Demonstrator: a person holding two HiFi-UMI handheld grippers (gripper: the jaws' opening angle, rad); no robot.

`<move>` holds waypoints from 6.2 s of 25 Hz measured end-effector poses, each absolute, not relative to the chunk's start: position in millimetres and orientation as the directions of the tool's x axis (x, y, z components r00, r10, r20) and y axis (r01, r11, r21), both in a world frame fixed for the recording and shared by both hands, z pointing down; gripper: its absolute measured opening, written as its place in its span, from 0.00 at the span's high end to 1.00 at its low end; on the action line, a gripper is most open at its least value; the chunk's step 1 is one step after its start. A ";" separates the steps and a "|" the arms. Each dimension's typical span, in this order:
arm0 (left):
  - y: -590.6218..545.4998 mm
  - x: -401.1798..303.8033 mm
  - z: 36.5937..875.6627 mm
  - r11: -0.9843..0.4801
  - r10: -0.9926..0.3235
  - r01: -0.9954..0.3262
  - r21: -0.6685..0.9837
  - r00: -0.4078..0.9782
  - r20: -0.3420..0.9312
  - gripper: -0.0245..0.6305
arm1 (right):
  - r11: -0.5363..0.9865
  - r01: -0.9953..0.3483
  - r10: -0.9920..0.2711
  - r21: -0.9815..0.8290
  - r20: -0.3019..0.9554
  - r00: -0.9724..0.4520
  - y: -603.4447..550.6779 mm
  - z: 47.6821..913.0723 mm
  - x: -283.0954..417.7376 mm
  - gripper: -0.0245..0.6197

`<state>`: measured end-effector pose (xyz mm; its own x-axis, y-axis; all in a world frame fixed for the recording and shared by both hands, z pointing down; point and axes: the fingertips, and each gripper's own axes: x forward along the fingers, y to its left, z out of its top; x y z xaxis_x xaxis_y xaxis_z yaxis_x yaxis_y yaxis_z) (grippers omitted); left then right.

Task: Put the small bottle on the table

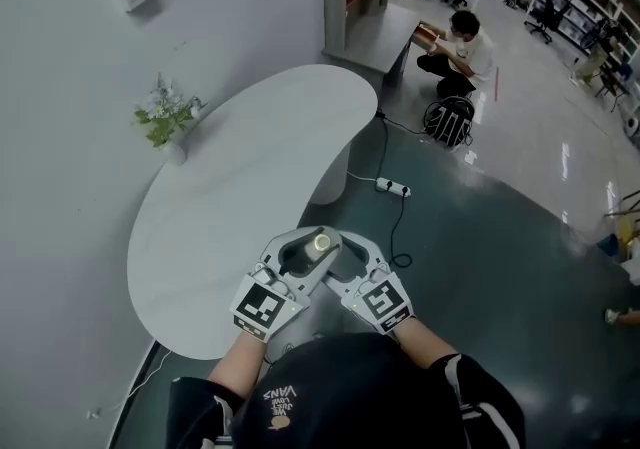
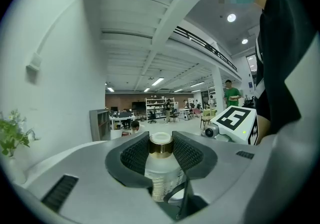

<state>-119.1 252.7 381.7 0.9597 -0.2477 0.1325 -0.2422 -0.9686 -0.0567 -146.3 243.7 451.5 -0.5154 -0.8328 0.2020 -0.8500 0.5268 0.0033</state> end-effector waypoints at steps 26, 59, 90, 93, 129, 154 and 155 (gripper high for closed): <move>97.6 111.8 393.5 -0.937 -0.350 -0.347 -0.045 0.924 0.151 0.72 | 0.608 -0.794 -0.781 0.000 0.183 -0.598 93.0 459.9 85.2 0.54; -181.0 70.0 427.4 -0.871 -0.484 -0.491 -0.006 0.856 0.180 0.72 | 0.707 -0.706 -0.683 -0.039 0.219 -0.696 -177.7 493.1 43.6 0.54; -385.6 -99.6 503.2 -0.529 -0.839 -0.847 -0.053 0.513 0.180 0.72 | 0.757 -0.645 -0.593 -0.107 0.303 -0.746 -263.9 536.6 -6.9 0.55; -395.5 -106.9 518.2 -0.516 -0.846 -0.855 -0.055 0.498 0.192 0.72 | 0.746 -0.657 -0.599 -0.114 0.317 -0.735 -265.7 543.4 -5.3 0.55; -445.3 -143.0 600.5 -0.421 -0.887 -0.907 -0.007 0.410 0.210 0.72 | 0.721 -0.687 -0.626 -0.090 0.340 -0.702 -278.8 579.4 -10.1 0.87; -389.6 -141.1 575.4 -0.419 -0.891 -0.908 0.015 0.414 0.185 0.61 | 0.705 -0.700 -0.640 -0.114 0.325 -0.696 -247.4 561.3 -2.3 0.87; -386.1 -141.3 571.7 -0.418 -0.894 -0.908 0.007 0.413 0.172 0.61 | 0.705 -0.701 -0.642 -0.111 0.321 -0.697 -245.2 559.4 -2.1 0.87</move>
<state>-141.3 -386.1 571.7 0.4127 -0.8944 0.1725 -0.9084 -0.4179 0.0067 -2.1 -245.2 559.4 -0.6966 -0.6417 0.3210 -0.7005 0.7050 -0.1109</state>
